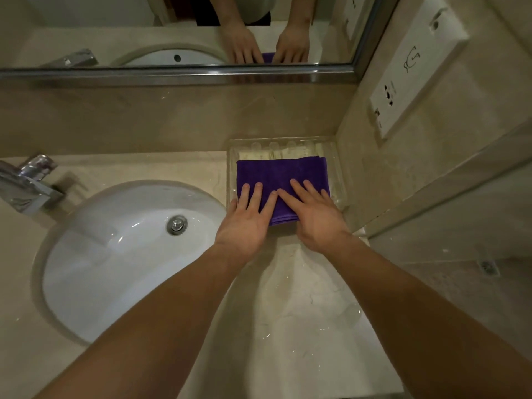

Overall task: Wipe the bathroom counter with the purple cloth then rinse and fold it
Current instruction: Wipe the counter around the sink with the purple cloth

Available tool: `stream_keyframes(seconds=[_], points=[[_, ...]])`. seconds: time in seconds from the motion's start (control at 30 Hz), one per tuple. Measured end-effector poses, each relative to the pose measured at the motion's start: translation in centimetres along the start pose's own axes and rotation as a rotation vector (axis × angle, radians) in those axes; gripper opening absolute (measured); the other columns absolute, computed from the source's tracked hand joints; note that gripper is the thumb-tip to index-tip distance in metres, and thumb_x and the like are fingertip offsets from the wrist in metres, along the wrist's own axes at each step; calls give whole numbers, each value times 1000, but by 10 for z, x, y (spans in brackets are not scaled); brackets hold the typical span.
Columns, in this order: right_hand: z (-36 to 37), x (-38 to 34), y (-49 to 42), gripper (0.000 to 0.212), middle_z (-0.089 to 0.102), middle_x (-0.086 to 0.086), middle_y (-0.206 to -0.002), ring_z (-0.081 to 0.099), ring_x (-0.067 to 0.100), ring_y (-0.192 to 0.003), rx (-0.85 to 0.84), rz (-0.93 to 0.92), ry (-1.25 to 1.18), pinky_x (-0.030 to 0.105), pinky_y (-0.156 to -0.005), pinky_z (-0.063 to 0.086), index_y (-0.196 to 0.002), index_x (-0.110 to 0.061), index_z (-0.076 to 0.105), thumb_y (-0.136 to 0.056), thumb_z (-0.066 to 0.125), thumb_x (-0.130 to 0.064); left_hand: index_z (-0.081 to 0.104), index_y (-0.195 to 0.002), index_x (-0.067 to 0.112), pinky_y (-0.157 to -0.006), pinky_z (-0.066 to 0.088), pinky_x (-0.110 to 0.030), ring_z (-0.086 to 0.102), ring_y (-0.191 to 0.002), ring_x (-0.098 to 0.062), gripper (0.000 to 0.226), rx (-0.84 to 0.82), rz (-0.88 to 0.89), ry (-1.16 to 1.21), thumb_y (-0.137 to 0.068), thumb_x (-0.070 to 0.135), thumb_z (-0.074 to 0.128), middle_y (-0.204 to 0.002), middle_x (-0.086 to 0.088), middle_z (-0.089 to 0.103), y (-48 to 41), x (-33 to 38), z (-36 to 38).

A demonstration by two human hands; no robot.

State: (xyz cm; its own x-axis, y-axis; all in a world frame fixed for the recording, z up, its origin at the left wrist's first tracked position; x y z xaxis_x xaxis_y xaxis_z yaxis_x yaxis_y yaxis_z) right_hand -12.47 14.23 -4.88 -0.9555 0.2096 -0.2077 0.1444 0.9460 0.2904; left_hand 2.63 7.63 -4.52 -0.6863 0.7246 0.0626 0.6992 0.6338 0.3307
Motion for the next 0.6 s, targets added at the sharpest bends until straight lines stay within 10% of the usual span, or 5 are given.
stream_keyframes(seconds=[0.2, 0.6], points=[[-13, -19, 24, 76, 8, -5, -167, 4, 21, -153, 107, 97, -128, 52, -121, 18, -156, -40, 18, -95, 48, -7, -1, -157, 24, -118, 25, -42, -2, -151, -30, 82, 52, -6, 193, -96, 5, 49, -165, -6, -4, 22, 2, -12], [67, -48, 105, 75, 9, -3, -167, 8, 23, -153, 4, 152, -52, 46, -121, 22, -157, -39, 15, -96, 51, -15, 10, -157, 20, -122, 13, -35, -7, -151, -26, 75, 51, 119, 123, -95, 8, 51, -165, -4, 7, 103, 17, 48]])
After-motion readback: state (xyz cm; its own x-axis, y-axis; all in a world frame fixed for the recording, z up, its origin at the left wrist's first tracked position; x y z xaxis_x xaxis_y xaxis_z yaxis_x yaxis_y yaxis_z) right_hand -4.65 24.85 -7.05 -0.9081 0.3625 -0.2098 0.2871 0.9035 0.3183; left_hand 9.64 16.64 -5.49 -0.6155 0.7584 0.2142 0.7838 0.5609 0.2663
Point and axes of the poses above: each hand's wrist, its own y-axis away from the middle knuckle, its own z-axis out of the palm, x = y × z, the point moved 2 cm from there along -y, towards the middle knuckle
